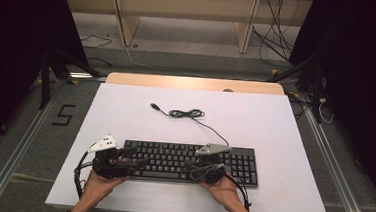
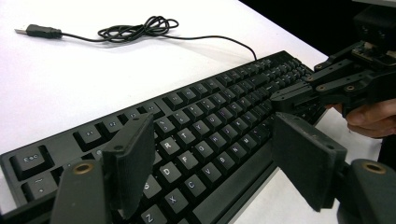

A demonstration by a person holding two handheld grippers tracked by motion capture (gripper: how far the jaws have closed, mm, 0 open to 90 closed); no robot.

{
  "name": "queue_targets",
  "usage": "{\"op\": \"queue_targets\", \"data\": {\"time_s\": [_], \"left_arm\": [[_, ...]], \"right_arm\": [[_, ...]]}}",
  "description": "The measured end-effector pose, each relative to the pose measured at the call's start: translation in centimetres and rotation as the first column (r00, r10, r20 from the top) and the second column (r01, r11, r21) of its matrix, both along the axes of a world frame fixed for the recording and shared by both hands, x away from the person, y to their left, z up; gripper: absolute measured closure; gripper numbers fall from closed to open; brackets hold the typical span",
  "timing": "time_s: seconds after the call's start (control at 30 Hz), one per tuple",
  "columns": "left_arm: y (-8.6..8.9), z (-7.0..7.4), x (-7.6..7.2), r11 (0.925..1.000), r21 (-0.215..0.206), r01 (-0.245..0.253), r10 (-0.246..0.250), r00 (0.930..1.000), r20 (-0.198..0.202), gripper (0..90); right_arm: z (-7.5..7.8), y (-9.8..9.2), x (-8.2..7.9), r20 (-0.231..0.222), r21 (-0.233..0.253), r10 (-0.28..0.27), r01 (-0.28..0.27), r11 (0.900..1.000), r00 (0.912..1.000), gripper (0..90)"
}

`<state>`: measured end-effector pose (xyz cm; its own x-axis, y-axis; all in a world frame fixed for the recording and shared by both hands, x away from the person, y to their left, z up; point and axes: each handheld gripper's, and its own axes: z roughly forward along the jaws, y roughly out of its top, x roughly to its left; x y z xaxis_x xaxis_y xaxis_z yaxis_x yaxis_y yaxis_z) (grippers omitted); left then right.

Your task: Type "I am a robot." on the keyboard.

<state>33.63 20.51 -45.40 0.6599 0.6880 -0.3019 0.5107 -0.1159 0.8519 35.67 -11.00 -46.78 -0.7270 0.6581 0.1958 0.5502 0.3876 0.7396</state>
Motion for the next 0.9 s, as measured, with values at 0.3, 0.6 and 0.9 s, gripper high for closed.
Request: {"op": "queue_targets", "data": {"time_s": [0.3,0.6,0.9], "left_arm": [[0.2,-0.1,-0.4,1.0,-0.006,0.0,0.0,1.0,-0.001,28.7],[0.1,-0.1,-0.6,0.9999,-0.011,0.003,-0.003,1.0,0.009,27.5],[0.2,-0.1,-0.8,0.9998,-0.018,0.002,-0.002,0.9998,0.018,27.0]], "right_arm": [[-0.7,0.7,0.3,-0.019,-0.035,0.013,-0.014,0.999,0.9997,90.0],[-1.2,1.1,0.2,-0.014,-0.067,0.02,-0.021,0.998,0.9997,90.0],[-1.2,1.0,0.1,-0.02,-0.04,0.005,-0.006,0.999,0.9998,84.8]]}}
